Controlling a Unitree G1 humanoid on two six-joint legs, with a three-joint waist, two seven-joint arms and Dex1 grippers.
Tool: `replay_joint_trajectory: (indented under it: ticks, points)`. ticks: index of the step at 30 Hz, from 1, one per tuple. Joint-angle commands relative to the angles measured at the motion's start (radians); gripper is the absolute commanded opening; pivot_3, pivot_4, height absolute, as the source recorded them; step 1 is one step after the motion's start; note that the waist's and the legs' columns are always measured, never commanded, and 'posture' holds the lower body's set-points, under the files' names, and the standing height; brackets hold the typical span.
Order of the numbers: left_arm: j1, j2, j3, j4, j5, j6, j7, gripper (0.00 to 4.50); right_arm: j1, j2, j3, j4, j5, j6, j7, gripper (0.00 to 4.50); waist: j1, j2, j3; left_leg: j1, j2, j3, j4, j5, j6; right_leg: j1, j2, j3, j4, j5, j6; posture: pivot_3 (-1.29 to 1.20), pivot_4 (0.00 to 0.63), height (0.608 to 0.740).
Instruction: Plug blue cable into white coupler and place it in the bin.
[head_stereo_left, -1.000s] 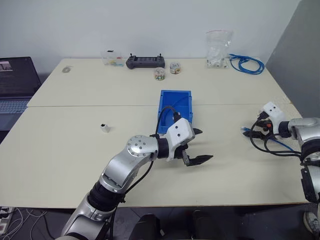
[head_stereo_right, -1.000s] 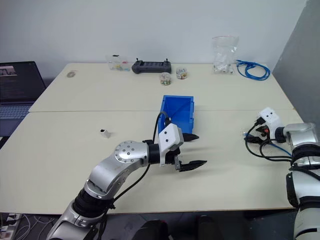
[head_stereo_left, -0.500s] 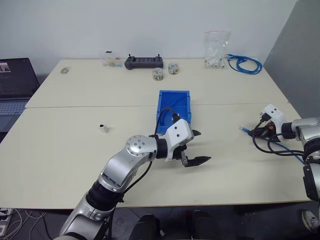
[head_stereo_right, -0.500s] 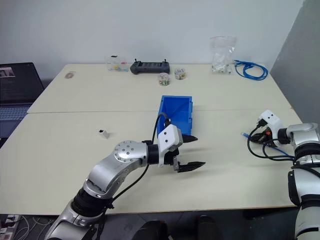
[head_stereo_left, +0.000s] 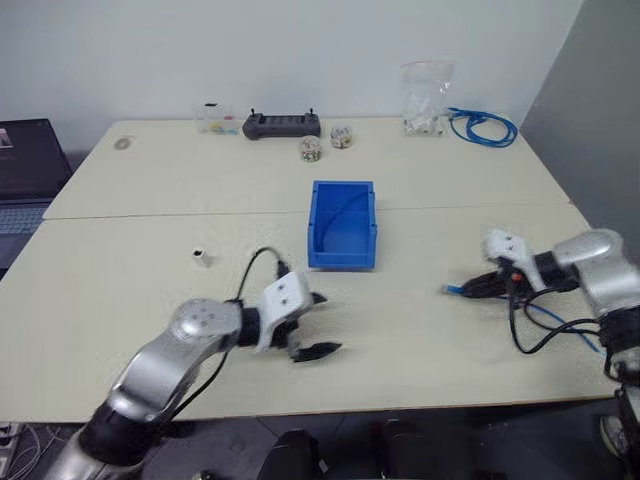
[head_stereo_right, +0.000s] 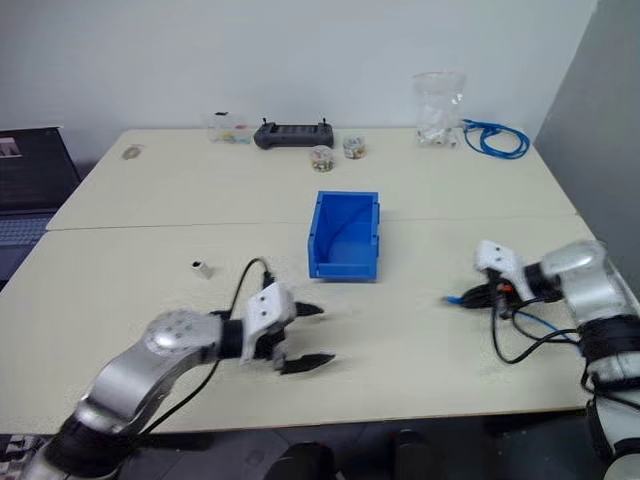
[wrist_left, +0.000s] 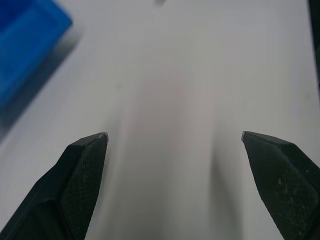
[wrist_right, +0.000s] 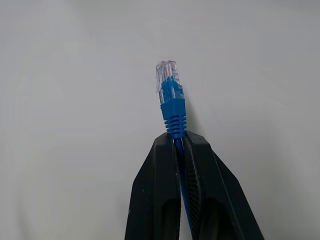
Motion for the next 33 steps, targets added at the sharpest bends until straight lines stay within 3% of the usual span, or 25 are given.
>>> replay_joint_trajectory:
  ticks: [1,7,15,26,32,33]
  points:
    - [0.072,0.034,0.086,-0.023,0.007,-0.064,0.010,4.50,-0.031,0.128,0.071,-0.146,0.016,0.114,-0.077,0.01,0.005,0.000,0.000,0.000,0.001,0.000,0.000,0.000,0.000,0.000,0.000,0.000,0.000,0.000,0.000,0.00,0.150,0.740]
    - [0.215,0.105,0.197,0.019,0.039,-0.160,0.001,4.50,-0.113,0.394,0.230,-0.101,-0.010,0.256,-0.189,0.01,0.007,0.000,0.000,0.000,0.000,-0.001,0.000,0.000,0.000,-0.001,0.000,0.000,-0.001,0.001,-0.002,0.00,0.150,0.740]
    - [0.254,0.156,0.241,0.121,0.097,-0.300,-0.019,4.50,-0.195,0.521,0.348,0.094,-0.055,0.255,-0.208,0.01,0.011,0.000,0.000,0.000,0.000,-0.001,0.000,0.000,0.000,-0.001,0.000,-0.002,-0.002,0.002,-0.004,0.00,0.150,0.740]
    - [0.213,0.137,0.203,0.164,0.116,-0.368,-0.045,4.50,-0.274,0.589,0.272,0.215,-0.021,0.304,-0.229,2.91,0.003,0.000,0.000,0.001,0.001,-0.002,-0.001,0.000,0.000,-0.001,0.001,-0.002,0.000,0.003,-0.005,0.00,0.150,0.740]
    - [0.203,0.090,0.168,0.115,0.088,-0.352,-0.053,4.50,-0.210,0.457,0.183,-0.091,0.099,0.437,-0.172,4.42,0.006,0.001,0.001,-0.001,0.001,-0.002,-0.001,0.000,0.000,-0.002,0.001,-0.002,0.000,0.003,-0.005,0.00,0.150,0.740]
    - [0.208,0.083,0.162,0.107,0.091,-0.352,-0.051,4.50,-0.185,0.424,0.176,-0.154,0.116,0.452,-0.166,4.48,0.007,0.000,0.000,-0.001,0.001,-0.002,-0.001,0.000,0.000,-0.002,0.001,-0.002,-0.001,0.003,-0.005,0.00,0.150,0.740]
